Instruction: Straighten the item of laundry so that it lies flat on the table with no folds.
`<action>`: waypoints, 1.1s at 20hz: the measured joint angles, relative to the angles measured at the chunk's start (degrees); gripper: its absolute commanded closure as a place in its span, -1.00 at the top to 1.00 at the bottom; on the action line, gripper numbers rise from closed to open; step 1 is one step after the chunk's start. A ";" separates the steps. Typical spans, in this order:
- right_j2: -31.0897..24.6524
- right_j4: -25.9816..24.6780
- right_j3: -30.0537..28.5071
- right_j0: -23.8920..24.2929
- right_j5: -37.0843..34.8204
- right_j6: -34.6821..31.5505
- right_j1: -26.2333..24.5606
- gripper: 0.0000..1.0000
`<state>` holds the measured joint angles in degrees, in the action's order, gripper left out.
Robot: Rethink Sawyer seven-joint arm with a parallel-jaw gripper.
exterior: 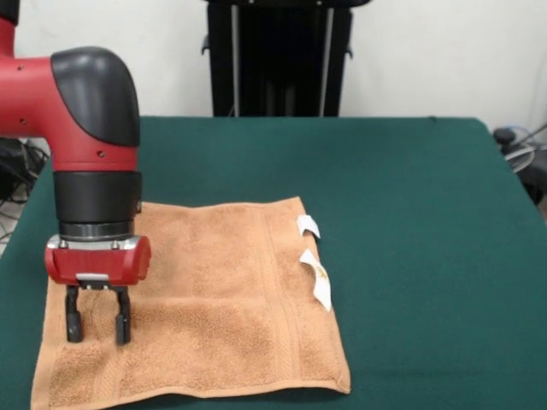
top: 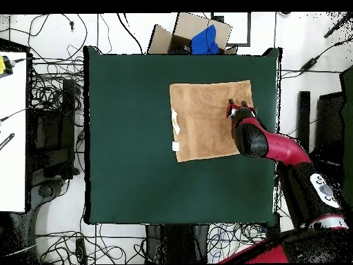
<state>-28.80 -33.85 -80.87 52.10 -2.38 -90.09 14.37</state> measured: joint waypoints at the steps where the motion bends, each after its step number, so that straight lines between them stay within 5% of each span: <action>1: -0.27 0.00 0.05 0.34 -0.01 0.00 -0.12 1.00; 22: 0.64 0.01 -4.16 1.53 1.80 0.00 2.16 1.00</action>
<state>-28.16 -33.84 -85.04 53.63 -0.58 -90.09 16.53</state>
